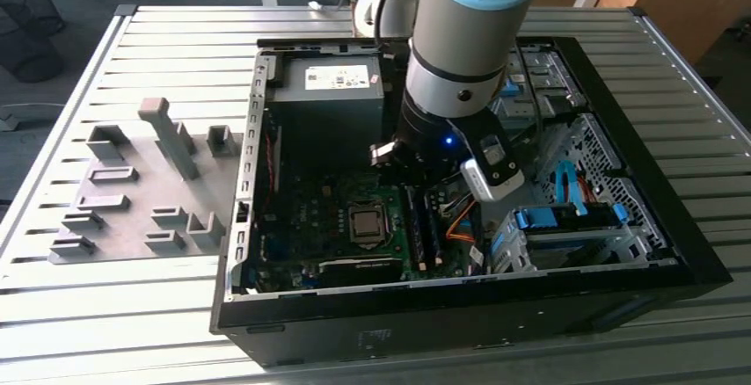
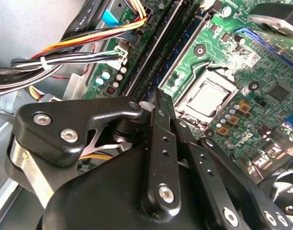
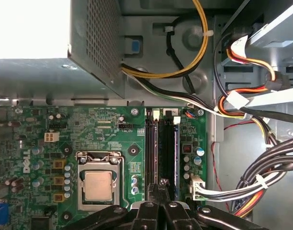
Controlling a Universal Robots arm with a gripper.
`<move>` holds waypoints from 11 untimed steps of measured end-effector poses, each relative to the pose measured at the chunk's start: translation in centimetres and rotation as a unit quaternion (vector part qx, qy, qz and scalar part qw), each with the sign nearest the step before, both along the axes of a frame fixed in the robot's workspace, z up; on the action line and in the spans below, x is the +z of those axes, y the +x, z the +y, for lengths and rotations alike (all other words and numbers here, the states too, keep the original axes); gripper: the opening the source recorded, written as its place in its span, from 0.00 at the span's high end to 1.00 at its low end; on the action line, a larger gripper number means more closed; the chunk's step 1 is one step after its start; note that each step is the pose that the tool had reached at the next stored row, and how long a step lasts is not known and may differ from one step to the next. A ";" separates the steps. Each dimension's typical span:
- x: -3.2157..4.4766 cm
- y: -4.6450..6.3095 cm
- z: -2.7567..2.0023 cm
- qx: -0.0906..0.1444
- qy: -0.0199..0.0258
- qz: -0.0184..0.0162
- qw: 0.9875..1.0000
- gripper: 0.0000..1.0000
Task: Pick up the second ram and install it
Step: 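Press down the second ram until it locks into place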
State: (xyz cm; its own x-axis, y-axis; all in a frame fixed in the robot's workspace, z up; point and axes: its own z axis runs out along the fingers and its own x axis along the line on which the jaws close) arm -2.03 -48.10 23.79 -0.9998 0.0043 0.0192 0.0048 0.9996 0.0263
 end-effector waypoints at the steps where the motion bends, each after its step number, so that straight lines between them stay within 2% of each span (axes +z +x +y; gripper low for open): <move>1: -0.13 0.0 0.00 0.000 0.000 0.000 1.000 0.89; 11: -1.06 0.0 0.00 0.000 0.000 0.000 1.000 0.89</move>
State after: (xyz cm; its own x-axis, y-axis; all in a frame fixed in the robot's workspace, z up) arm -2.02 -48.10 22.73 -0.9998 0.0043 0.0191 0.0048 0.9996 0.0264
